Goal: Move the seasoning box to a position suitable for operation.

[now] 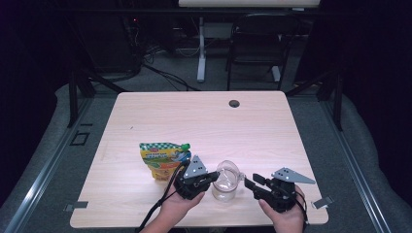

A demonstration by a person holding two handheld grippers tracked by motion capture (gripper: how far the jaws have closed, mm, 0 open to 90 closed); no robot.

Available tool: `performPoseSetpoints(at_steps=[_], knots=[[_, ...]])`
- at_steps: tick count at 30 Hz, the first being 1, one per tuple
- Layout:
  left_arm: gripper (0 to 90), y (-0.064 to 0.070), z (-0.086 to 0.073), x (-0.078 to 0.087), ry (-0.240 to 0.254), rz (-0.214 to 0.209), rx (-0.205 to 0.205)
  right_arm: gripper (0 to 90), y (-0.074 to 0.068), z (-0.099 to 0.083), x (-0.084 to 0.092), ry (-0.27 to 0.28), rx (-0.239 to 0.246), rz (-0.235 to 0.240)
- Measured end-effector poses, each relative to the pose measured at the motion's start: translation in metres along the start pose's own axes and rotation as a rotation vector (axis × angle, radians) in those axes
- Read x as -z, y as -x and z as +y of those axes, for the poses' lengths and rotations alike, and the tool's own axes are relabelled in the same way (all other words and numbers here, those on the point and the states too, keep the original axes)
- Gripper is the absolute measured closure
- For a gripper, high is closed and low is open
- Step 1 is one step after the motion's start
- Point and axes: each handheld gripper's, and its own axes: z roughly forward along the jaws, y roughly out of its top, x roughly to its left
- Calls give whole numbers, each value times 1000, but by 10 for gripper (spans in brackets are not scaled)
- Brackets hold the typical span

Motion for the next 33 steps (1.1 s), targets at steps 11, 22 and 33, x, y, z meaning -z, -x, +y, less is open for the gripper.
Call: performPoseSetpoints(at_steps=[11,22,33], knots=[[900,0,8,-3,-2,-6,-10,438,-15,-12,-6,-15,118,-6],[900,2,15,-1,-3,0,-23,413,-25,-14,-15,-21,186,-36],[900,4,14,1,-8,9,-30,424,-30,-11,-21,3,210,-49]])
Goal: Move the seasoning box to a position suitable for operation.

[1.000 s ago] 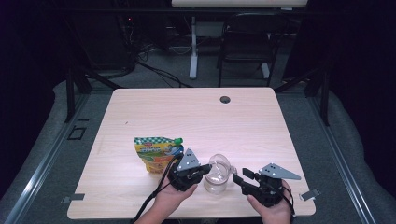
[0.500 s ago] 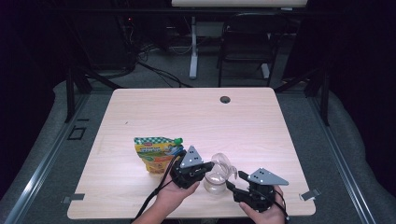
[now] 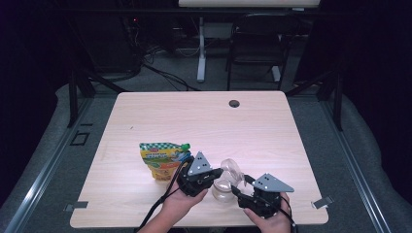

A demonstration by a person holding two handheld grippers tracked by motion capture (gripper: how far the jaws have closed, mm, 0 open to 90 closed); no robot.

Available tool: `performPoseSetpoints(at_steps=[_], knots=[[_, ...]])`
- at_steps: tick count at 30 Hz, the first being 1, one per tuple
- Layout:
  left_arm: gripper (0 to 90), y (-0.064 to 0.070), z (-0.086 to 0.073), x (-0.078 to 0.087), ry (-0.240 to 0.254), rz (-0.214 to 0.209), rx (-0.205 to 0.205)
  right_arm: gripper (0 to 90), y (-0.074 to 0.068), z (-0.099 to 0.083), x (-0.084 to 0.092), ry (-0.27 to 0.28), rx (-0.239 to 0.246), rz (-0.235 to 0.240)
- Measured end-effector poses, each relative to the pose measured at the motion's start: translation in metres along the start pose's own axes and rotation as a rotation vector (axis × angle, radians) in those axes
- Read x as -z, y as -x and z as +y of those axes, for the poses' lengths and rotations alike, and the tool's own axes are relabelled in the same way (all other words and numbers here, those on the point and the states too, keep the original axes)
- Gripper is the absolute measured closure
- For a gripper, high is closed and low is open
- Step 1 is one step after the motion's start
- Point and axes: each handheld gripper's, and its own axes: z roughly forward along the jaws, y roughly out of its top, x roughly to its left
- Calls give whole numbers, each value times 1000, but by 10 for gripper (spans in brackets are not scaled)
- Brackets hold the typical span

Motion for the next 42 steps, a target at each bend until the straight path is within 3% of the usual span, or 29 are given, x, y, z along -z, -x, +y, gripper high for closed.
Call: performPoseSetpoints(at_steps=[23,42], knots=[[887,-8,-22,12,-5,24,28,517,-1,3,4,27,9,-7],[876,-28,-57,45,-23,79,60,596,6,0,10,41,-31,-6]])
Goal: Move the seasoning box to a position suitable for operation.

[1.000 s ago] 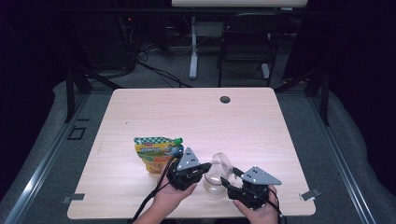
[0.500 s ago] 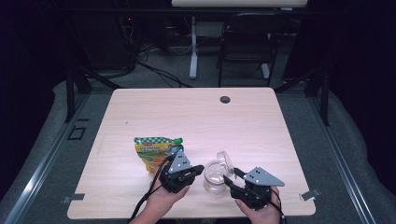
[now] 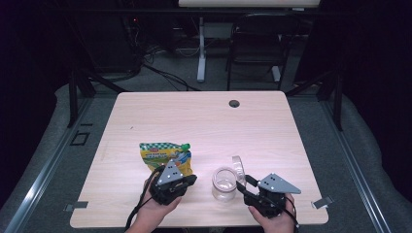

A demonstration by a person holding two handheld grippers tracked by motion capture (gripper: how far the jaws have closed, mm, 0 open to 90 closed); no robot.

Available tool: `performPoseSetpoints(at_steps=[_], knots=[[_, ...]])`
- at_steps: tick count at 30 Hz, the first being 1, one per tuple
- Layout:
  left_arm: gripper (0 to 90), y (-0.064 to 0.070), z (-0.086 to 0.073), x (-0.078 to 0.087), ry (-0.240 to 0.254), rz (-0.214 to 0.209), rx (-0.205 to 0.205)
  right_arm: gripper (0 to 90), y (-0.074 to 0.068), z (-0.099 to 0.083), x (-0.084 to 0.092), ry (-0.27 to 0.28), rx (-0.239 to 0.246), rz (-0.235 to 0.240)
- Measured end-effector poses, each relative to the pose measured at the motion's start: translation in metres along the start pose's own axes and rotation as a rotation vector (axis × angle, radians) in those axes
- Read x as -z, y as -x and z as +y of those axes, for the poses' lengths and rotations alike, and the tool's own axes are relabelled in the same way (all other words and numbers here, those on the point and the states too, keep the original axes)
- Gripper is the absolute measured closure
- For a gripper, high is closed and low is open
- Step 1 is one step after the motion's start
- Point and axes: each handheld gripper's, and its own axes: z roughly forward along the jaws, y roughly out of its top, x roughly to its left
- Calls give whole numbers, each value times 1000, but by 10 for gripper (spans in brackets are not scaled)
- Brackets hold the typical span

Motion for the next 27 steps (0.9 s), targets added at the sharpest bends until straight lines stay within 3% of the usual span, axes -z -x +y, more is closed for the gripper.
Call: performPoseSetpoints(at_steps=[8,19,27], knots=[[868,-12,-21,22,-16,41,5,629,3,0,1,3,-20,-7],[866,-35,-48,51,6,105,82,692,13,2,-1,17,-57,-43],[864,-44,-60,62,0,134,107,709,25,8,-8,20,-90,-53]])
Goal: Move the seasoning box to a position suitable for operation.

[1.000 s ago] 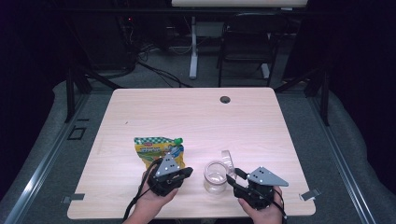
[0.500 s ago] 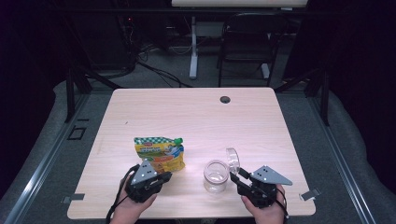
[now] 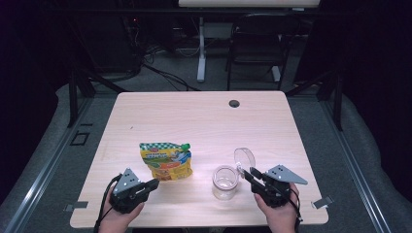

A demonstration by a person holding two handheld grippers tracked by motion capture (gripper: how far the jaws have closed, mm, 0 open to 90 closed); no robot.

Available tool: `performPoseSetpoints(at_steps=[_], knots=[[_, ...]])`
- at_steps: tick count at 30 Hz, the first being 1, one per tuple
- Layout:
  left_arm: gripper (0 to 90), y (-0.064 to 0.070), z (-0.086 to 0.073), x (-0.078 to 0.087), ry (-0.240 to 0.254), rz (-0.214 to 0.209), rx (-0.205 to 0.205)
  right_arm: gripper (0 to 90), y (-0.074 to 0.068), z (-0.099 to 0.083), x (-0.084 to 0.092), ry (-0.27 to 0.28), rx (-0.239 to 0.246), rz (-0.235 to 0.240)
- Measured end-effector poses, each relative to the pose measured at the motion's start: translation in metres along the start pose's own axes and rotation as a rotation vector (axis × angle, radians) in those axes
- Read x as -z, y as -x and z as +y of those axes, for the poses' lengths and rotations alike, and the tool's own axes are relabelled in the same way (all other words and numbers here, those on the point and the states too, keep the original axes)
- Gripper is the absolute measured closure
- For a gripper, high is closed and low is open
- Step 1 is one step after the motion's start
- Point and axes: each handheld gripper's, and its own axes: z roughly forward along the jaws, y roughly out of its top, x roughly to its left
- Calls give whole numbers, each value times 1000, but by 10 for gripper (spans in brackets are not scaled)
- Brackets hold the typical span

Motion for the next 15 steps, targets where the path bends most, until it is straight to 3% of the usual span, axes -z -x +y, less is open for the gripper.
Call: performPoseSetpoints(at_steps=[5,10,15], knots=[[859,-6,-4,5,12,18,20,689,5,4,-4,-4,-22,-2],[856,-12,-6,7,21,27,40,630,10,7,-14,-3,-54,38],[848,-16,-9,9,25,35,59,623,10,9,-23,-7,-36,51]])
